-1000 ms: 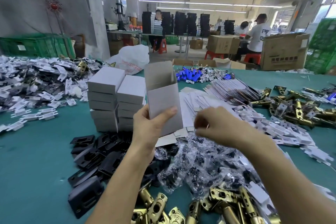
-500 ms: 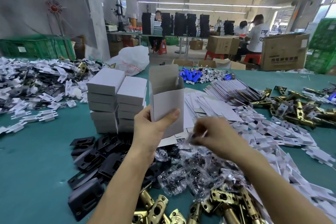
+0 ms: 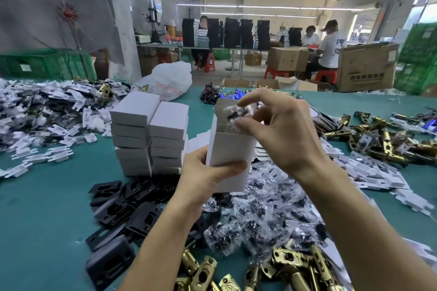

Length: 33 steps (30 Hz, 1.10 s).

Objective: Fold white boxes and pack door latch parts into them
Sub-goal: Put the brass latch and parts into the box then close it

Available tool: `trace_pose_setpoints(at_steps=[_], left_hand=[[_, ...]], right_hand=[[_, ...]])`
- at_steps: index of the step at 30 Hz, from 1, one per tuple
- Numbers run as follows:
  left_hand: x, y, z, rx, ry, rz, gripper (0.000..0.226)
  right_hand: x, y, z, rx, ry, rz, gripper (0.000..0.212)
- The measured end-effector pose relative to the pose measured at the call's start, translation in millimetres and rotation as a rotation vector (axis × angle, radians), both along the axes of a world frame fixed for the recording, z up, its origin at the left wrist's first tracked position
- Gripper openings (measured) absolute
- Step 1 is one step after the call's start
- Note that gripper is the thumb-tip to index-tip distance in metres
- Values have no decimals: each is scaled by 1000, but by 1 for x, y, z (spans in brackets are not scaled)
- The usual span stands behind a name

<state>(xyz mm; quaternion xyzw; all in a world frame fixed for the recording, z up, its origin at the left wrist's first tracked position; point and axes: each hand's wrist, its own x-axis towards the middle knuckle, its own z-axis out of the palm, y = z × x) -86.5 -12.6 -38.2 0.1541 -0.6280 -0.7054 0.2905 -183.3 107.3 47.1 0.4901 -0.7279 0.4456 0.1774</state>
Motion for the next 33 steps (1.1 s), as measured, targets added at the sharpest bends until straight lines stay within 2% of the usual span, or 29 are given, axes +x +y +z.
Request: trace_pose_setpoints(at_steps=[2, 3, 7, 11, 13, 17, 21, 25, 30, 33], left_hand=[[0, 0, -1, -10, -1, -10, 37], [0, -1, -1, -13, -2, -14, 37], [-1, -1, -2, -15, 4, -20, 36], [-1, 0, -1, 27, 26, 6, 34], [-1, 0, 0, 43, 41, 21, 34], [-1, -1, 0, 36, 88, 20, 31], [-2, 1, -1, 18, 86, -9, 29], [-2, 1, -1, 11, 95, -18, 26], [-3, 2, -2, -25, 125, -16, 28], [-3, 2, -1, -22, 123, 0, 30]], right_hand=[[-1, -2, -4, 33, -26, 22, 36], [-1, -3, -6, 37, -31, 23, 35], [0, -5, -6, 38, -38, 47, 14], [2, -4, -2, 73, -117, 171, 7], [2, 0, 0, 111, -103, 195, 10], [-1, 4, 2, 252, 15, 93, 16], [4, 4, 5, 242, 137, -6, 20], [10, 4, 5, 253, 142, 62, 17], [7, 7, 8, 433, 182, -30, 33], [0, 9, 10, 448, 153, -13, 26]])
